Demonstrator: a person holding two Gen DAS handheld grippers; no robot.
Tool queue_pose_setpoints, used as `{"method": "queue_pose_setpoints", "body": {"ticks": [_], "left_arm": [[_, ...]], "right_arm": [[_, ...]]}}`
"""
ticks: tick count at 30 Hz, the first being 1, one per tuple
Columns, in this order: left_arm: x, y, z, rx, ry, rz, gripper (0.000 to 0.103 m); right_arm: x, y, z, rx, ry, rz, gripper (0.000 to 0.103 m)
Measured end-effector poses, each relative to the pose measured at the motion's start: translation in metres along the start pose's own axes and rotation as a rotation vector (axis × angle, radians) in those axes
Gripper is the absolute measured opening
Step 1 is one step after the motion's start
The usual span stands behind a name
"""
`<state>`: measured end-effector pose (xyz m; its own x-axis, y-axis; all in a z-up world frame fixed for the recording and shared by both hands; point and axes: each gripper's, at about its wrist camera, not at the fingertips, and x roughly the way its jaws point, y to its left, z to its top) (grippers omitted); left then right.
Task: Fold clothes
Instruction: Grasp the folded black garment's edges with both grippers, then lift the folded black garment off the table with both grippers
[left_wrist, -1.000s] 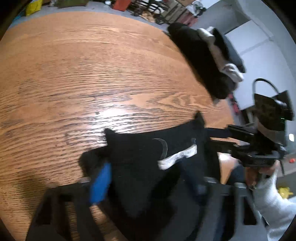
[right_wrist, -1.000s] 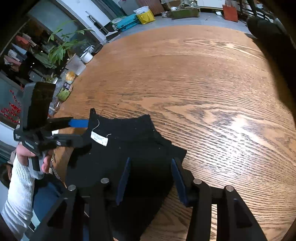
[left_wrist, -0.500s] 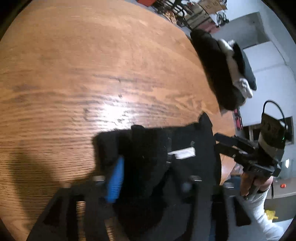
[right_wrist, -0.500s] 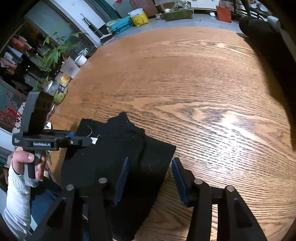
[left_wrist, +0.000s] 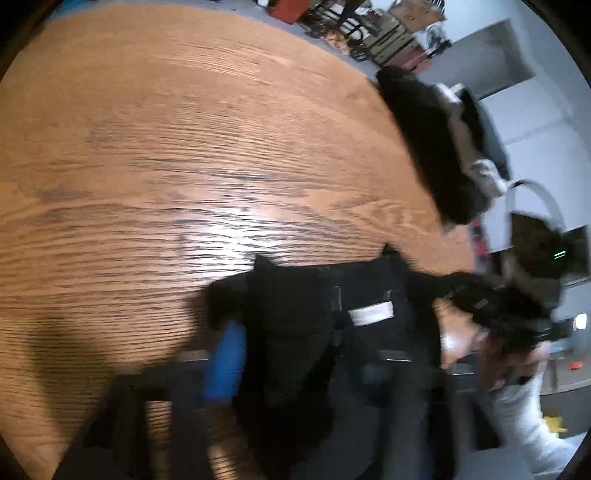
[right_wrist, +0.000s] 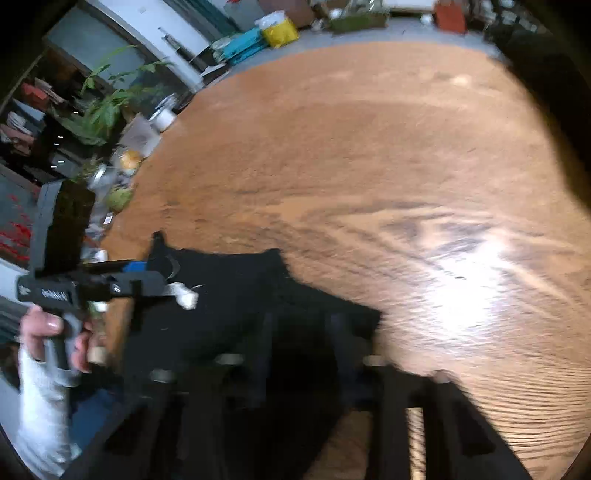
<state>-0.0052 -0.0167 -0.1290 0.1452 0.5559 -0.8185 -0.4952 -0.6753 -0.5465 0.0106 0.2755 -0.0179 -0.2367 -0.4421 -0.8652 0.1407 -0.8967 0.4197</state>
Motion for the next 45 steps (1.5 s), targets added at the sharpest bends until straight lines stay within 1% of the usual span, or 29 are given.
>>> {"method": "queue_pose_setpoints", "body": {"ticks": [1,2,3,4,5,6,7,8,9,10,13,15,16,17,18,20,21,22,23,24,25,26,28,31,33,36,39,42,45], "left_arm": [[0.001,-0.001,0.000,0.006,0.007,-0.002,0.040],[0.002,-0.001,0.000,0.011,0.014,-0.004,0.040],[0.003,0.001,0.001,0.000,0.017,-0.013,0.047],[0.004,0.004,0.003,-0.011,0.019,-0.020,0.057],[0.001,0.004,0.002,-0.019,0.008,-0.009,0.062],[-0.008,0.005,0.001,-0.022,-0.022,0.011,0.066],[-0.017,0.006,0.000,-0.025,-0.052,0.028,0.072],[-0.026,0.007,-0.003,-0.031,-0.073,0.018,0.076],[-0.035,0.008,-0.005,-0.037,-0.094,0.008,0.079],[-0.043,0.008,-0.008,-0.042,-0.115,-0.002,0.079],[-0.047,0.001,-0.015,-0.018,-0.137,-0.020,0.079],[-0.042,-0.012,-0.016,0.040,-0.144,-0.037,0.079],[-0.035,-0.019,-0.015,0.074,-0.135,-0.024,0.079],[-0.024,-0.024,-0.014,0.104,-0.112,0.019,0.079],[-0.012,-0.025,-0.013,0.111,-0.083,0.069,0.079],[0.013,-0.023,-0.010,0.119,-0.024,0.181,0.079],[0.023,-0.020,-0.010,0.123,-0.006,0.208,0.080],[0.026,-0.020,-0.010,0.129,0.001,0.211,0.082],[0.021,-0.020,-0.011,0.134,-0.011,0.210,0.082],[0.015,-0.021,-0.011,0.139,-0.024,0.208,0.082],[0.004,-0.020,-0.015,0.130,-0.044,0.195,0.082],[-0.004,-0.018,-0.020,0.112,-0.049,0.182,0.082],[-0.011,-0.011,-0.034,0.077,-0.041,0.157,0.083],[-0.010,-0.005,-0.061,0.049,0.006,0.139,0.083],[-0.009,-0.005,-0.077,0.060,0.017,0.135,0.083],[-0.011,-0.005,-0.083,0.069,0.000,0.124,0.083],[-0.014,-0.001,-0.085,0.061,-0.012,0.100,0.083],[-0.016,0.007,-0.085,0.043,-0.027,0.105,0.083],[-0.017,0.012,-0.088,0.030,-0.022,0.093,0.083]], "right_arm": [[-0.007,0.000,0.002,-0.008,-0.017,-0.009,0.007],[-0.010,0.000,0.003,-0.009,-0.023,-0.011,0.006],[-0.009,-0.002,0.004,-0.008,-0.014,-0.020,0.006],[-0.007,-0.004,0.004,-0.008,-0.003,-0.030,0.007],[-0.007,-0.005,0.003,-0.007,-0.002,-0.041,0.012],[-0.008,-0.005,0.001,-0.007,-0.003,-0.052,0.016],[-0.008,-0.005,0.000,-0.007,-0.004,-0.064,0.028],[-0.015,-0.004,-0.001,-0.013,-0.022,-0.059,0.037],[-0.024,-0.003,-0.001,-0.019,-0.043,-0.053,0.041],[-0.032,-0.002,-0.002,-0.026,-0.064,-0.046,0.043],[-0.042,-0.006,-0.001,-0.010,-0.098,-0.064,0.043],[-0.037,-0.008,0.001,-0.005,-0.098,-0.089,0.043],[-0.032,-0.009,0.002,-0.005,-0.094,-0.102,0.043],[-0.025,-0.010,0.003,0.000,-0.091,-0.102,0.043],[-0.018,-0.011,0.005,0.005,-0.087,-0.100,0.043],[-0.001,-0.008,0.006,-0.032,-0.060,-0.138,0.043],[0.011,-0.005,0.007,-0.058,-0.022,-0.179,0.043],[0.015,-0.005,0.007,-0.063,-0.006,-0.188,0.044],[0.018,-0.006,0.007,-0.065,0.006,-0.192,0.046],[0.011,-0.007,0.007,-0.063,0.003,-0.185,0.047],[0.003,-0.008,0.006,-0.060,-0.001,-0.177,0.054],[-0.011,-0.011,0.003,-0.054,-0.015,-0.154,0.069],[-0.034,-0.017,-0.005,-0.040,-0.046,-0.113,0.085],[-0.051,-0.027,-0.027,-0.006,-0.037,-0.020,0.084],[-0.045,-0.033,-0.043,0.023,0.013,0.028,0.084],[-0.021,-0.040,-0.062,0.043,0.098,0.033,0.084],[-0.005,-0.048,-0.069,0.092,0.158,0.043,0.084],[-0.004,-0.052,-0.075,0.129,0.167,0.077,0.084],[-0.006,-0.056,-0.071,0.155,0.156,0.102,0.084]]}}
